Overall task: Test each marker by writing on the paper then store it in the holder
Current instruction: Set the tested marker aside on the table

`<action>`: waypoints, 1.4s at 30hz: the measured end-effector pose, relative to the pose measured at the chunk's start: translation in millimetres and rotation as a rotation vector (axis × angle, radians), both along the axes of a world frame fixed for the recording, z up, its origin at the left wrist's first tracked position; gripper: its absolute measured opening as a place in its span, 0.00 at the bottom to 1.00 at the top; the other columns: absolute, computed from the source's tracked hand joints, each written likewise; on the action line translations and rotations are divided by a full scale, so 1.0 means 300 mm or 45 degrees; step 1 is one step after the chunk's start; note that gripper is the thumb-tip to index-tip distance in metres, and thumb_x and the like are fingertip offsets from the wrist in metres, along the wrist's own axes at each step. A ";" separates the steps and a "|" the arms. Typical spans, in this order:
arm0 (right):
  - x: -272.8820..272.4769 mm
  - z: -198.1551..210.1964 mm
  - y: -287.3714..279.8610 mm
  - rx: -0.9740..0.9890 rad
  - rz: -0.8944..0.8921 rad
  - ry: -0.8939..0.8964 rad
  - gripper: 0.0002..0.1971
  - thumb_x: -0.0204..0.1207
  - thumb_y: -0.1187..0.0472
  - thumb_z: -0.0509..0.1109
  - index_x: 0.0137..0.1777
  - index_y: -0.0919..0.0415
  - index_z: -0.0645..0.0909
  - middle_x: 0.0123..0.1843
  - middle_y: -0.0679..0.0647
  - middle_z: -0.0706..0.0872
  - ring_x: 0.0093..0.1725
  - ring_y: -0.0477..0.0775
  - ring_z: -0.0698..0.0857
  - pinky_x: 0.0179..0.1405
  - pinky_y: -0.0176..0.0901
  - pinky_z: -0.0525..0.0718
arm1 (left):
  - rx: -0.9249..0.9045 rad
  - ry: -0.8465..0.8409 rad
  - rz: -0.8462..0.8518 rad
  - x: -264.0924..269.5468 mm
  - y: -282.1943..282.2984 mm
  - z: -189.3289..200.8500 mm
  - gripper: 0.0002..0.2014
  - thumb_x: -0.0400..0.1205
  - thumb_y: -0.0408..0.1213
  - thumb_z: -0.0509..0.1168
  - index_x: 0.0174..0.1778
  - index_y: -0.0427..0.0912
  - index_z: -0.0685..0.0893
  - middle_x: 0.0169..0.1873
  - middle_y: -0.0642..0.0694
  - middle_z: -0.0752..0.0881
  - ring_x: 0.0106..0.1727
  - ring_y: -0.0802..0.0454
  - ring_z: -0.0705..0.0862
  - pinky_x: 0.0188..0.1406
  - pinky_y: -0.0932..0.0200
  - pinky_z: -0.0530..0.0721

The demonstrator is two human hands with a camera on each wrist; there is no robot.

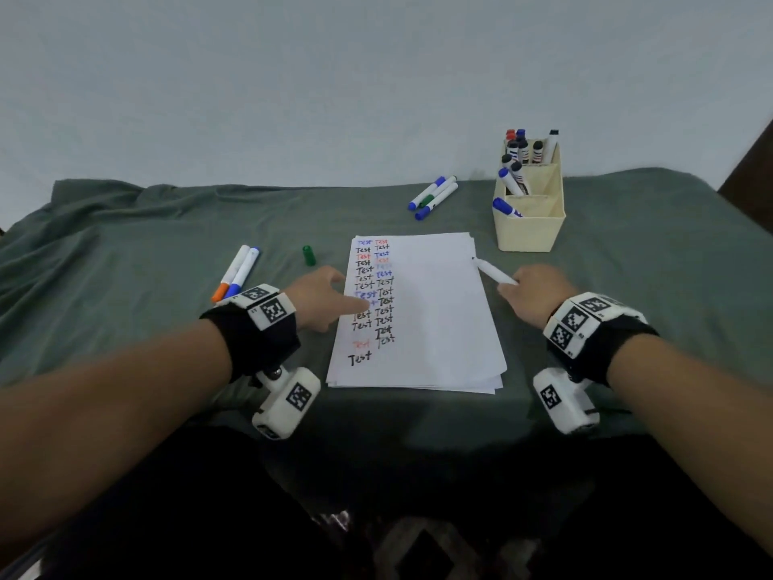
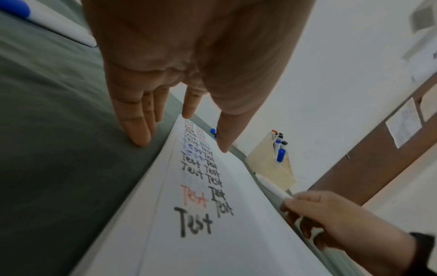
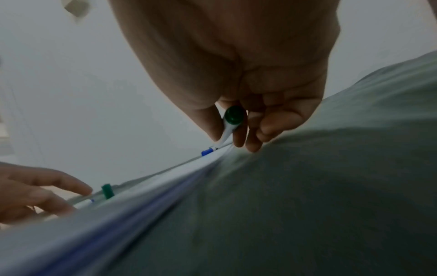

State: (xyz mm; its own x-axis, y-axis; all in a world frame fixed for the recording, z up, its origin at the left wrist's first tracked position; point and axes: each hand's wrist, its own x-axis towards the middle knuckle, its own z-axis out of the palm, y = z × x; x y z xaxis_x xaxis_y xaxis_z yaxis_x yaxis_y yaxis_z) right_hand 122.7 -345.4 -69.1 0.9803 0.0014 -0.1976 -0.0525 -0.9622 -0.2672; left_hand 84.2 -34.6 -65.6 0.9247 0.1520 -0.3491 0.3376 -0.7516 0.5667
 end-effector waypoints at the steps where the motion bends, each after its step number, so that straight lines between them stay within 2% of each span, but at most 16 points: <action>1: -0.005 -0.002 -0.010 0.004 -0.025 0.010 0.18 0.89 0.52 0.60 0.53 0.67 0.83 0.52 0.63 0.86 0.47 0.63 0.82 0.40 0.45 0.73 | -0.039 0.005 0.028 0.001 -0.004 0.003 0.38 0.73 0.55 0.77 0.76 0.48 0.71 0.48 0.51 0.82 0.44 0.53 0.85 0.36 0.55 0.90; 4: -0.020 -0.001 -0.017 0.154 -0.146 -0.012 0.13 0.89 0.56 0.59 0.55 0.66 0.80 0.53 0.65 0.87 0.43 0.62 0.81 0.31 0.46 0.70 | -0.178 0.036 0.107 0.004 -0.013 0.014 0.36 0.74 0.50 0.78 0.76 0.48 0.72 0.55 0.47 0.84 0.53 0.50 0.86 0.41 0.54 0.91; 8: -0.031 0.006 0.016 0.735 -0.275 0.018 0.10 0.85 0.65 0.58 0.60 0.71 0.73 0.45 0.68 0.88 0.35 0.64 0.84 0.37 0.54 0.85 | -0.385 0.095 0.201 0.011 -0.025 0.026 0.33 0.75 0.43 0.78 0.75 0.47 0.72 0.63 0.43 0.84 0.61 0.44 0.85 0.54 0.42 0.89; 10: -0.043 0.023 0.043 0.833 -0.258 0.090 0.05 0.84 0.68 0.59 0.55 0.69 0.74 0.44 0.69 0.89 0.34 0.65 0.86 0.38 0.54 0.89 | -0.428 0.132 0.207 0.016 -0.030 0.035 0.33 0.75 0.40 0.78 0.74 0.47 0.72 0.62 0.43 0.85 0.60 0.43 0.86 0.56 0.41 0.89; 11: -0.049 0.031 0.057 0.831 -0.239 0.104 0.02 0.83 0.69 0.61 0.50 0.67 0.75 0.45 0.70 0.89 0.35 0.65 0.88 0.39 0.55 0.91 | -0.443 0.147 0.210 0.018 -0.031 0.039 0.32 0.76 0.39 0.78 0.74 0.47 0.72 0.61 0.42 0.85 0.60 0.43 0.86 0.57 0.40 0.88; 14: -0.063 0.051 0.094 0.702 -0.220 0.099 0.07 0.76 0.71 0.70 0.41 0.65 0.74 0.42 0.67 0.88 0.41 0.67 0.92 0.45 0.62 0.93 | -0.525 0.186 0.247 0.024 -0.030 0.051 0.30 0.76 0.32 0.77 0.72 0.46 0.73 0.60 0.40 0.86 0.59 0.41 0.87 0.58 0.37 0.87; 17: -0.073 0.065 0.118 0.689 -0.281 0.151 0.10 0.76 0.69 0.74 0.44 0.65 0.74 0.42 0.61 0.84 0.42 0.64 0.91 0.46 0.63 0.93 | -0.608 0.206 0.280 0.026 -0.026 0.059 0.25 0.77 0.29 0.76 0.67 0.44 0.75 0.55 0.39 0.90 0.54 0.40 0.90 0.56 0.38 0.88; 21: -0.086 0.069 0.141 0.646 -0.298 0.190 0.12 0.77 0.68 0.76 0.55 0.68 0.76 0.47 0.64 0.84 0.51 0.66 0.90 0.52 0.64 0.92 | -0.649 0.214 0.275 0.032 -0.027 0.059 0.14 0.78 0.29 0.74 0.57 0.40 0.81 0.52 0.40 0.92 0.52 0.45 0.91 0.56 0.46 0.88; 25: -0.094 0.058 0.151 0.614 -0.320 0.145 0.17 0.76 0.68 0.77 0.60 0.69 0.76 0.41 0.59 0.78 0.41 0.59 0.83 0.45 0.53 0.89 | -0.513 0.215 0.295 0.034 -0.037 0.042 0.22 0.78 0.33 0.75 0.66 0.51 0.78 0.59 0.44 0.86 0.57 0.48 0.83 0.48 0.52 0.79; 29: -0.089 0.062 0.152 0.630 -0.356 0.150 0.16 0.76 0.71 0.76 0.59 0.68 0.75 0.48 0.62 0.82 0.50 0.65 0.87 0.57 0.61 0.90 | -0.609 0.204 0.356 0.047 -0.035 0.025 0.24 0.79 0.25 0.71 0.68 0.51 0.78 0.59 0.41 0.87 0.61 0.43 0.86 0.59 0.45 0.85; 31: -0.086 0.062 0.147 0.666 -0.385 0.164 0.18 0.76 0.73 0.76 0.62 0.69 0.75 0.54 0.66 0.83 0.56 0.68 0.89 0.57 0.63 0.90 | -0.678 0.196 0.369 0.048 -0.030 0.028 0.24 0.80 0.21 0.67 0.67 0.49 0.77 0.56 0.39 0.89 0.55 0.41 0.89 0.53 0.44 0.88; 33: -0.084 0.057 0.141 0.667 -0.387 0.172 0.15 0.76 0.72 0.77 0.57 0.67 0.74 0.53 0.66 0.84 0.52 0.67 0.89 0.57 0.61 0.90 | -0.702 0.185 0.363 0.052 -0.022 0.031 0.24 0.80 0.19 0.66 0.67 0.48 0.77 0.54 0.39 0.90 0.51 0.41 0.90 0.45 0.47 0.90; 34: -0.082 0.053 0.139 0.647 -0.375 0.161 0.13 0.75 0.72 0.77 0.51 0.66 0.74 0.51 0.65 0.83 0.48 0.65 0.87 0.57 0.59 0.90 | -0.696 0.177 0.353 0.053 -0.017 0.031 0.24 0.80 0.19 0.67 0.68 0.47 0.77 0.54 0.39 0.89 0.52 0.41 0.90 0.45 0.47 0.90; 37: -0.073 0.045 0.135 0.616 -0.351 0.104 0.16 0.74 0.72 0.76 0.39 0.61 0.69 0.45 0.62 0.80 0.43 0.61 0.81 0.45 0.52 0.85 | -0.644 0.131 0.334 0.055 -0.012 0.012 0.26 0.80 0.20 0.68 0.72 0.44 0.76 0.59 0.38 0.87 0.58 0.39 0.88 0.54 0.46 0.89; 40: -0.070 0.042 0.136 0.592 -0.343 0.132 0.16 0.75 0.70 0.77 0.41 0.61 0.69 0.42 0.59 0.80 0.43 0.61 0.82 0.40 0.48 0.82 | -0.579 0.016 0.292 0.061 -0.016 -0.012 0.28 0.79 0.20 0.68 0.75 0.40 0.74 0.68 0.34 0.82 0.67 0.35 0.83 0.44 0.55 0.87; 42: -0.069 0.037 0.135 0.614 -0.342 0.138 0.14 0.75 0.70 0.77 0.46 0.63 0.71 0.43 0.59 0.78 0.44 0.61 0.81 0.40 0.49 0.83 | -0.538 0.042 0.270 0.068 -0.017 -0.015 0.31 0.78 0.22 0.70 0.77 0.45 0.72 0.65 0.38 0.85 0.64 0.37 0.85 0.54 0.48 0.88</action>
